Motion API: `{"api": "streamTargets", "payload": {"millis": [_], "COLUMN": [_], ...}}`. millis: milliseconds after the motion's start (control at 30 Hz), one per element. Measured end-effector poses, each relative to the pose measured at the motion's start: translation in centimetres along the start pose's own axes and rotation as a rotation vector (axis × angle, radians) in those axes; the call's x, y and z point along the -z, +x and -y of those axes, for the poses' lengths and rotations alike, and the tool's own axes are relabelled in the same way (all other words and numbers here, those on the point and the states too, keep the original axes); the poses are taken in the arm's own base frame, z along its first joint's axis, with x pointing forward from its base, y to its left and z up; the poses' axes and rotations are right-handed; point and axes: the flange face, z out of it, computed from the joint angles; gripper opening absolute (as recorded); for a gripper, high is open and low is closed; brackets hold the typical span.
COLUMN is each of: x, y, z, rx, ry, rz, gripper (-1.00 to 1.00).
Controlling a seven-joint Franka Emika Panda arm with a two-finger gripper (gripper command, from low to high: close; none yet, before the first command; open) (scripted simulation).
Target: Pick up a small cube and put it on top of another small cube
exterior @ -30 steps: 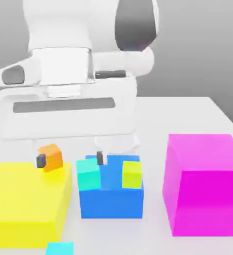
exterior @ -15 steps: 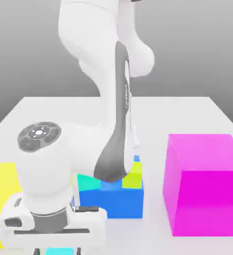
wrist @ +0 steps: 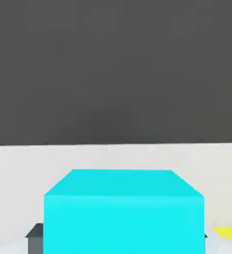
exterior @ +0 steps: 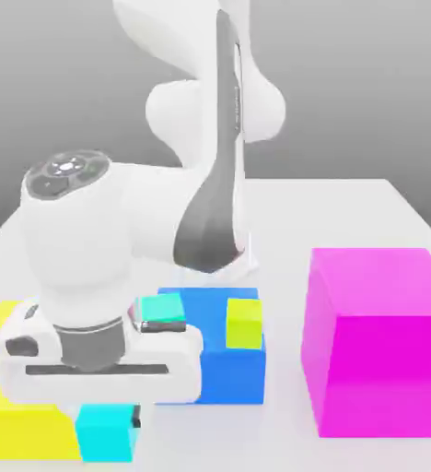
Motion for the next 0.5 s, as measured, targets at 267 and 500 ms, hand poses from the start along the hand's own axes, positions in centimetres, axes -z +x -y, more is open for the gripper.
{"api": "streamTargets", "payload": {"millis": [267, 500], "x": [6.1, 9.8], "y": [-5.3, -10.2], "z": [-2.8, -6.0], "rx": [-0.105, -0.198], "ry": [0.016, -0.005], "rz": [0.016, -0.009], "gripper": [-1.00, -1.00]}}
